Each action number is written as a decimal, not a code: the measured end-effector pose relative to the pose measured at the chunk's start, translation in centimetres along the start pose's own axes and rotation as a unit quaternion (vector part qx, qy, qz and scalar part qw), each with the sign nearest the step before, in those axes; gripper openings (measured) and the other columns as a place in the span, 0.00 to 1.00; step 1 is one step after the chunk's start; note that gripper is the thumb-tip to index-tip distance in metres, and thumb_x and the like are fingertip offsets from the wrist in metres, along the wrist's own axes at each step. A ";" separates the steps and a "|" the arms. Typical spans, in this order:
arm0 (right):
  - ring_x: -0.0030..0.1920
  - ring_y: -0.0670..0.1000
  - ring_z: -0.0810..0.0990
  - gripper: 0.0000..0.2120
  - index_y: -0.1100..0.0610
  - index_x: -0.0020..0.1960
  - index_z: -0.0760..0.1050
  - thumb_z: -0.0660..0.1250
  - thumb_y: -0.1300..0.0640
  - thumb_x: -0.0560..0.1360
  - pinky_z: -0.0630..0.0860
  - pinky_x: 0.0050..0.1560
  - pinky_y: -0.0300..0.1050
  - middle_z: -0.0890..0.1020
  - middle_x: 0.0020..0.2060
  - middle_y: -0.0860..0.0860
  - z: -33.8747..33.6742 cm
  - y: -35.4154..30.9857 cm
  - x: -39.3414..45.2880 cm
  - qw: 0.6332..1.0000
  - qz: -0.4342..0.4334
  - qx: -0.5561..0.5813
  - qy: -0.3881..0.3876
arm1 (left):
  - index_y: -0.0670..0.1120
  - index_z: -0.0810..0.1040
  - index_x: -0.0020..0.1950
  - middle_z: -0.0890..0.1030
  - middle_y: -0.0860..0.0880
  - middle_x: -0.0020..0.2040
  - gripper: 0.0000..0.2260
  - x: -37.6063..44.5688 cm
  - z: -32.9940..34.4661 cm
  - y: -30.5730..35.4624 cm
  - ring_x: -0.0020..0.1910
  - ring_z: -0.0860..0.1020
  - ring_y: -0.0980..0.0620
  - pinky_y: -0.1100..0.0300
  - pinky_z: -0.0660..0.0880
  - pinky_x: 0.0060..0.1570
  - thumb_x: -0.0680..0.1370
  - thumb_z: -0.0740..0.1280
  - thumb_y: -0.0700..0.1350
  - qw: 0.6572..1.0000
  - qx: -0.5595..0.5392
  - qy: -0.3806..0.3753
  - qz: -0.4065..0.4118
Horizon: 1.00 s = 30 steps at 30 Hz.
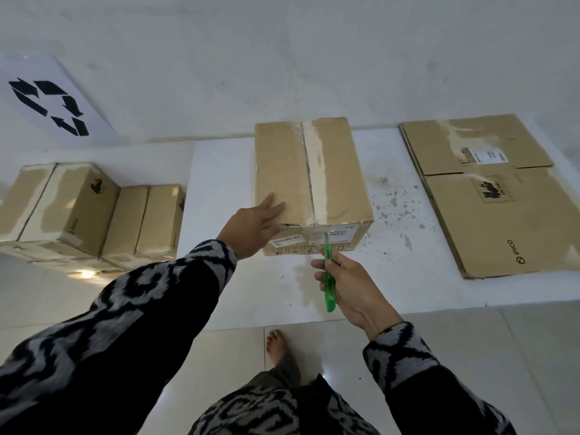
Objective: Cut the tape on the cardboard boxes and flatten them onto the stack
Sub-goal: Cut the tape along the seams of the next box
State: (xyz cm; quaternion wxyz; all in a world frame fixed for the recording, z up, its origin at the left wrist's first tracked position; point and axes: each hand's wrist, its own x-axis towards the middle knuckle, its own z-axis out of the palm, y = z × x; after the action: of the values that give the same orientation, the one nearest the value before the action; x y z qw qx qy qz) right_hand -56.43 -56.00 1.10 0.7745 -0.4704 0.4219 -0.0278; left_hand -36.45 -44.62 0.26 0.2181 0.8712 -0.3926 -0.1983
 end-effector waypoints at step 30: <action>0.32 0.46 0.65 0.20 0.58 0.75 0.66 0.57 0.61 0.84 0.65 0.27 0.37 0.77 0.40 0.51 -0.4 0.3 -0.9 0.996 -0.034 -0.006 0.080 | 0.57 0.66 0.76 0.57 0.56 0.79 0.23 0.0 0.0 0.0 0.73 0.68 0.47 0.55 0.64 0.72 0.81 0.64 0.55 1.000 0.013 -0.002 0.007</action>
State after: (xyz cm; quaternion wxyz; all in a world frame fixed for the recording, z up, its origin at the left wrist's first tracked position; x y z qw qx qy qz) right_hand -57.38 -55.69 1.39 0.7339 -0.4857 0.4664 -0.0895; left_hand -36.41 -44.60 0.27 0.2079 0.8707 -0.4017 -0.1933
